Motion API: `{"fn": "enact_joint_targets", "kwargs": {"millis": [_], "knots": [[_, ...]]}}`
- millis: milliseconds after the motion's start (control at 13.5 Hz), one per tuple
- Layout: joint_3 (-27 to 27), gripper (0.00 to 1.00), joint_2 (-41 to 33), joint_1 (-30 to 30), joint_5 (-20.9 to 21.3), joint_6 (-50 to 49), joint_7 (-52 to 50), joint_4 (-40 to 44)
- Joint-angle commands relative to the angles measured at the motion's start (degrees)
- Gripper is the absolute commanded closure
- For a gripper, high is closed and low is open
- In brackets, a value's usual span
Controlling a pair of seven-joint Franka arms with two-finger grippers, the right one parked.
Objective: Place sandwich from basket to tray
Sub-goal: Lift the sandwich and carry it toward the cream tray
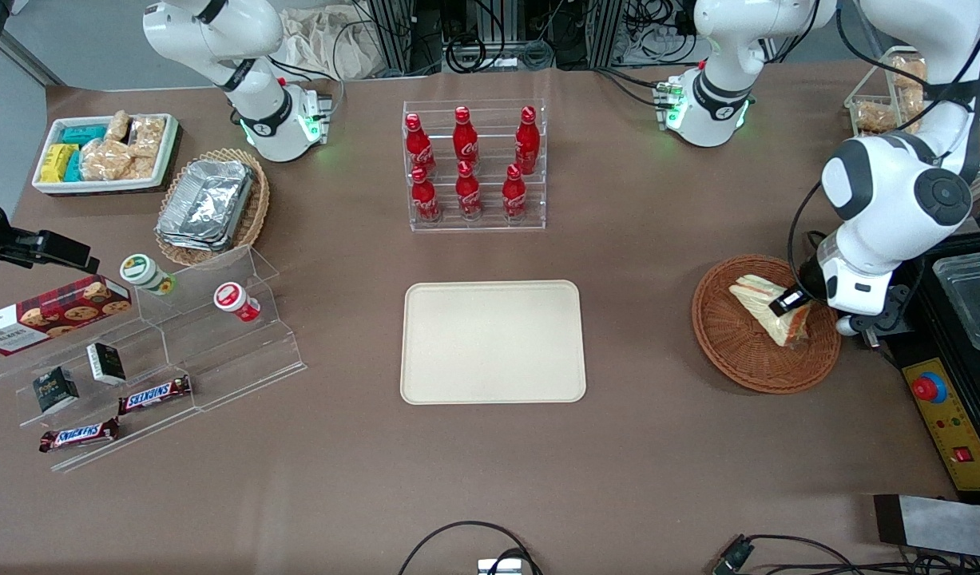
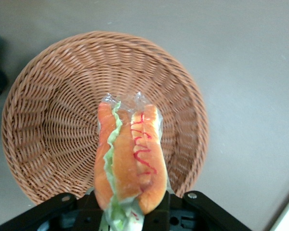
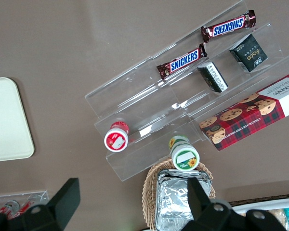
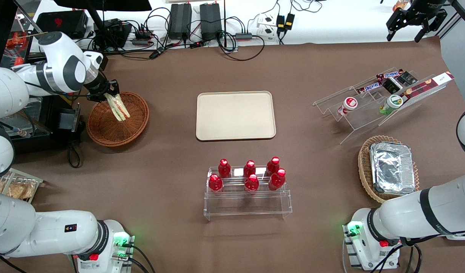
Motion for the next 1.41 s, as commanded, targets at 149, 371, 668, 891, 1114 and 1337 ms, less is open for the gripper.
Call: {"fn": "enact_joint_targets", "kwargs": {"millis": [149, 371, 668, 891, 1114, 1337], "knots": [[-5.56, 0.76, -3.42, -0.20, 1.50, -1.88, 7.00, 0.13], [-10.57, 0.76, -3.78, -0.20, 2.99, -1.70, 7.36, 0.39], [-17.60, 0.74, -2.99, -0.29, 2.91, -1.26, 7.71, 1.88], [-21.82, 0.73, -1.68, -0.29, 2.64, -0.74, 7.18, 2.76], [-25.07, 0.73, 1.31, -0.29, 2.56, 3.11, 6.74, 3.03], [-28.15, 0.73, 6.05, -0.29, 2.38, 5.33, 4.56, 5.65]]}}
